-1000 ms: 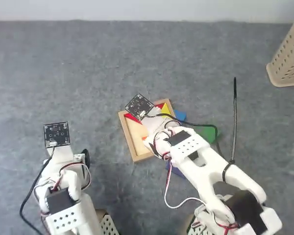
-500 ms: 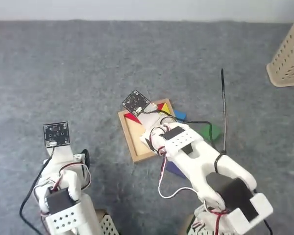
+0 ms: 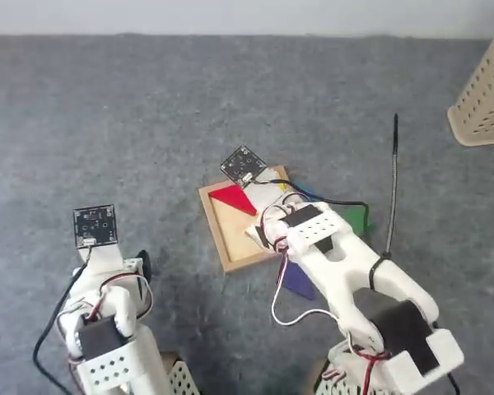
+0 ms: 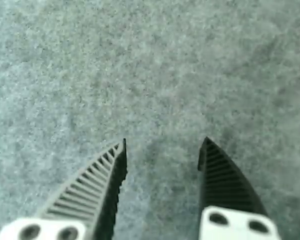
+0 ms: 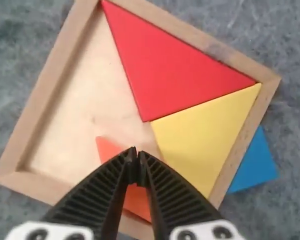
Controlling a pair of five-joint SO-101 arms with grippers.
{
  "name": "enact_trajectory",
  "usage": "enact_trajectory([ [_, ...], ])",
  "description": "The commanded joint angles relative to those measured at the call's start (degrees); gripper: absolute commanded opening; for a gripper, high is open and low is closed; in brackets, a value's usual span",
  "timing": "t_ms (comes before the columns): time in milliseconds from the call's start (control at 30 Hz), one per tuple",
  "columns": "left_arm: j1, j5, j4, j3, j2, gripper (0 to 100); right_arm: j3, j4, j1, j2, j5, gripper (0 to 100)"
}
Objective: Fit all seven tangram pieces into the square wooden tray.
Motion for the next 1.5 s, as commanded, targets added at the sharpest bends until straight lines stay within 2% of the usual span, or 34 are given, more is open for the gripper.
enact_trajectory([
  [0,0.09,0.53,0.18,-0.31,-0.62,23,-0.35,1.71,1.45,0.04,0.44,0.6],
  [400,0.09,0.53,0.18,-0.31,-0.62,23,0.09,11.03,1.71,-13.41,0.35,0.6],
  [867,0.09,0.53,0.18,-0.31,-0.62,23,0.62,12.53,2.07,-14.9,0.44,0.6],
  [967,0.09,0.53,0.18,-0.31,-0.62,23,0.18,12.53,4.97,-15.16,0.44,0.6],
  [1200,0.09,0.53,0.18,-0.31,-0.62,23,-0.79,16.48,17.1,-20.53,0.44,0.6],
  [1467,0.09,0.53,0.18,-0.31,-0.62,23,-6.42,20.97,21.32,-11.21,0.44,0.6],
])
